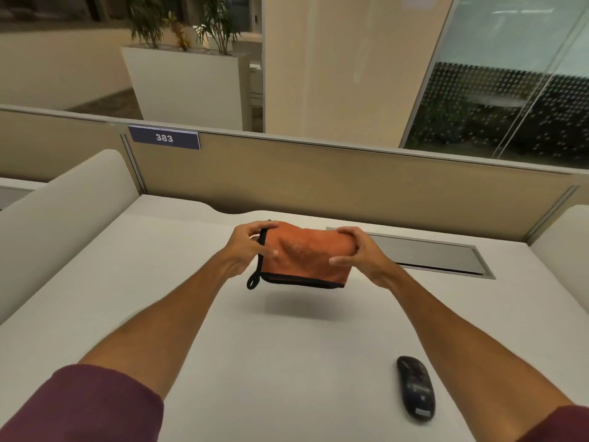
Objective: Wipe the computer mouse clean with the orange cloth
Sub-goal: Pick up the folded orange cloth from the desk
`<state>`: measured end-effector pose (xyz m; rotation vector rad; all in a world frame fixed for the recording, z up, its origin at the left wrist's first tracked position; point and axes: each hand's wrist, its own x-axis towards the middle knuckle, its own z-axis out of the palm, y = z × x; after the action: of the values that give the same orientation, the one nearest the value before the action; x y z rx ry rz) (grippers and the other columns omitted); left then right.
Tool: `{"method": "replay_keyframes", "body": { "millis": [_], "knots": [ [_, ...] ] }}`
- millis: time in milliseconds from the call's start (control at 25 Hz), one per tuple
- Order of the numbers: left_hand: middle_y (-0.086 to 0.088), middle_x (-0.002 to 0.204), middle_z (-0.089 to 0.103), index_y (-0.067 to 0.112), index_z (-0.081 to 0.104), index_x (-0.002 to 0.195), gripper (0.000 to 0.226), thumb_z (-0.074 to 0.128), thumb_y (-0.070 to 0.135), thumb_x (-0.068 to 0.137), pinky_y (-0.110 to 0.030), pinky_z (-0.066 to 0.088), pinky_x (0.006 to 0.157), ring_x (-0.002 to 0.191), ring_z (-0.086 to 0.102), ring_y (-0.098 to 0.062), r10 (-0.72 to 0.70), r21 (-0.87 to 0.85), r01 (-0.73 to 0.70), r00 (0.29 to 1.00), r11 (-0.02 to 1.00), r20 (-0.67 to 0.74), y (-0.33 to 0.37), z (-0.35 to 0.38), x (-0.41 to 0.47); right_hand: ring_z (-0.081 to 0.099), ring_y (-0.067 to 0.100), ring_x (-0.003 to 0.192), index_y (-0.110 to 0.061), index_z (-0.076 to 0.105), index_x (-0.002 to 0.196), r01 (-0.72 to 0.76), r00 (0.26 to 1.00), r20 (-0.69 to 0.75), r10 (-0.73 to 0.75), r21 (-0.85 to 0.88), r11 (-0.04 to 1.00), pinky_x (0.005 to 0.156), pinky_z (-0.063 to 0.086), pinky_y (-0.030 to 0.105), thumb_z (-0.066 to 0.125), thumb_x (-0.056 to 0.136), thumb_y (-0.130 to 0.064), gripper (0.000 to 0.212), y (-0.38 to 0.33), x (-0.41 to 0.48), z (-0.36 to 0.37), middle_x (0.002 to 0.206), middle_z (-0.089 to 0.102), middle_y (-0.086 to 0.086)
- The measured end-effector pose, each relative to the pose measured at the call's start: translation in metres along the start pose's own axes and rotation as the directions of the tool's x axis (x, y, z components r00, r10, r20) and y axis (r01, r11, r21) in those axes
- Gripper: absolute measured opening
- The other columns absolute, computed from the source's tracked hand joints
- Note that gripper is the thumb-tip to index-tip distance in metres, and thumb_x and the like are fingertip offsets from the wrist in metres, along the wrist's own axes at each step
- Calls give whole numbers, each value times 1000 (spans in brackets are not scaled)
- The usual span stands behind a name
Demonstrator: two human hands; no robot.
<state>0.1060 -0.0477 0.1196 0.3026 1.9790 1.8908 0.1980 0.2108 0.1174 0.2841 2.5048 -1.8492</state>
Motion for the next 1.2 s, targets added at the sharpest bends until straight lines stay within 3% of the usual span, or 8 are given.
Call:
{"method": "replay_keyframes", "body": {
  "millis": [160, 320, 480, 600, 720, 920, 1040, 1200],
  "knots": [
    [-6, 116, 61, 15, 71, 110, 64, 79, -18, 57, -23, 51, 66, 98, 55, -23, 137, 334, -135, 990, 933, 18, 2, 21, -22, 50, 21, 87, -14, 59, 111, 36, 986, -129, -107, -462, 886, 49, 40, 13, 79, 61, 2, 56, -4, -24, -9, 102, 53, 3],
    [-3, 103, 57, 14, 71, 114, 44, 77, -1, 73, -24, 43, 78, 96, 51, -19, 260, 653, -242, 963, 717, 71, 1, 34, -35, 42, 21, 99, -20, 69, 89, 83, 957, -172, -232, -603, 793, 78, 36, 28, 82, 57, -29, 36, 8, -44, -29, 95, 53, 9],
    [-3, 118, 52, 17, 71, 99, 35, 77, 30, 68, -38, 45, 90, 111, 46, -22, 296, 836, -325, 933, 443, 206, 3, 47, -47, 58, 20, 83, -17, 61, 83, 135, 968, -175, -182, -251, 959, 72, 49, 31, 73, 59, -22, 26, 1, -68, -48, 84, 65, 5],
    [8, 95, 65, 13, 58, 82, 37, 63, 39, 57, -34, 48, 71, 87, 58, -16, 225, 699, -343, 939, 627, 259, 14, 77, -59, 63, 18, 77, -14, 57, 94, 152, 968, -200, -153, -17, 988, 67, 53, 28, 73, 73, -6, 28, -1, -79, -67, 90, 69, 11],
    [5, 60, 46, 12, 44, 67, 28, 63, 30, 57, -27, 34, 51, 55, 38, -13, 290, 584, -363, 932, 726, 218, 31, 127, -67, 65, 20, 79, -15, 55, 98, 154, 935, -344, -87, 173, 973, 66, 53, 28, 69, 78, -2, 27, 9, -83, -87, 92, 69, 13],
    [3, 53, 35, 10, 41, 70, 28, 61, 26, 60, -29, 27, 49, 53, 29, -17, 465, 605, -423, 880, 675, 96, 69, 223, -71, 53, 28, 112, -22, 43, 118, 46, 883, -448, 137, 374, 926, 79, 46, 38, 59, 92, -23, 30, 35, -94, -115, 126, 55, 9],
    [4, 56, 39, 16, 37, 72, 30, 59, 33, 61, -30, 29, 52, 58, 39, -24, 502, 712, -404, 861, 574, 84, 79, 277, -75, 43, 34, 120, -29, 28, 137, -204, 881, -234, 411, 596, 777, 88, 43, 63, 45, 89, -61, 61, 43, -107, -125, 129, 39, -1],
    [-4, 63, 52, 13, 43, 84, 30, 58, 31, 65, -30, 35, 54, 64, 55, -35, 506, 794, -466, 829, 389, 238, 58, 336, -91, 60, 41, 108, -10, 60, 118, -240, 941, 103, 322, 874, 422, 85, 50, 60, 33, 74, -85, 91, 52, -118, -139, 113, 65, 19]
  ]
}}
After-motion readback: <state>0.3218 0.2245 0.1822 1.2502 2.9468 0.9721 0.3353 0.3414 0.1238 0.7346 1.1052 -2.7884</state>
